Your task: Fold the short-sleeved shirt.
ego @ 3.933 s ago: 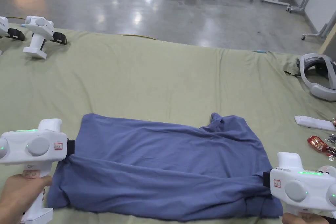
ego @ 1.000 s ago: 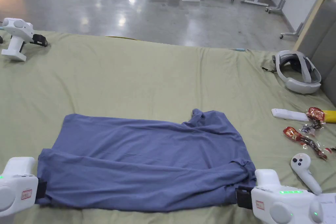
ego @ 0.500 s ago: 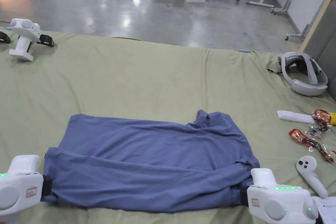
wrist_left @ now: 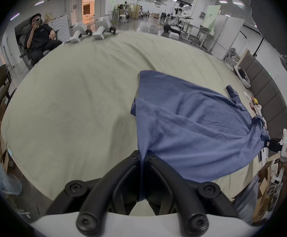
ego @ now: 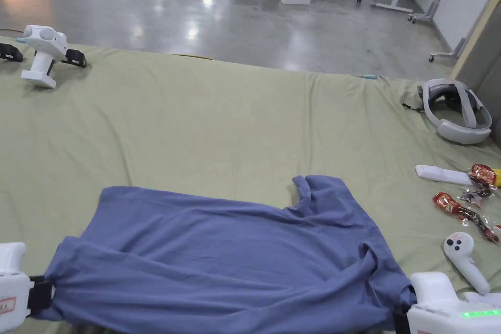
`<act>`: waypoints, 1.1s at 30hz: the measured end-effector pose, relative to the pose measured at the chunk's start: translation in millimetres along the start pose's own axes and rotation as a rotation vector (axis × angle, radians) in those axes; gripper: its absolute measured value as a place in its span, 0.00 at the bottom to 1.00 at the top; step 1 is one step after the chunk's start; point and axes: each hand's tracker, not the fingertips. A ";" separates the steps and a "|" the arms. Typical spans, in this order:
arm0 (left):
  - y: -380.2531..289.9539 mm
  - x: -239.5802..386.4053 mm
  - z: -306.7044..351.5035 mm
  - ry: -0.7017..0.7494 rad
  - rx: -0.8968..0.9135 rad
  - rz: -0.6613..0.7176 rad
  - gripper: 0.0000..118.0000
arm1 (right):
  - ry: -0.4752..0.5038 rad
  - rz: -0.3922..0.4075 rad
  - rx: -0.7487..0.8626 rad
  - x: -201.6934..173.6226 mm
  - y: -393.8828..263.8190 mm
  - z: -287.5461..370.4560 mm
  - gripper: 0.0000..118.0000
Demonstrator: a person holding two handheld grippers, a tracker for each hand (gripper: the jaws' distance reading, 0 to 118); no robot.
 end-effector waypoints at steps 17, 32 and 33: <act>-49.4 -1.0 -27.3 0.066 -0.079 -0.063 0.11 | -0.031 -0.043 -0.085 -9.2 -60.5 -33.3 0.42; 24.5 83.2 38.1 -0.008 0.492 -0.150 0.58 | -0.049 -0.074 0.644 -70.4 25.2 57.7 0.60; 27.4 90.0 42.0 -0.004 0.534 -0.155 0.58 | -0.040 -0.084 0.680 -76.1 30.6 61.3 0.60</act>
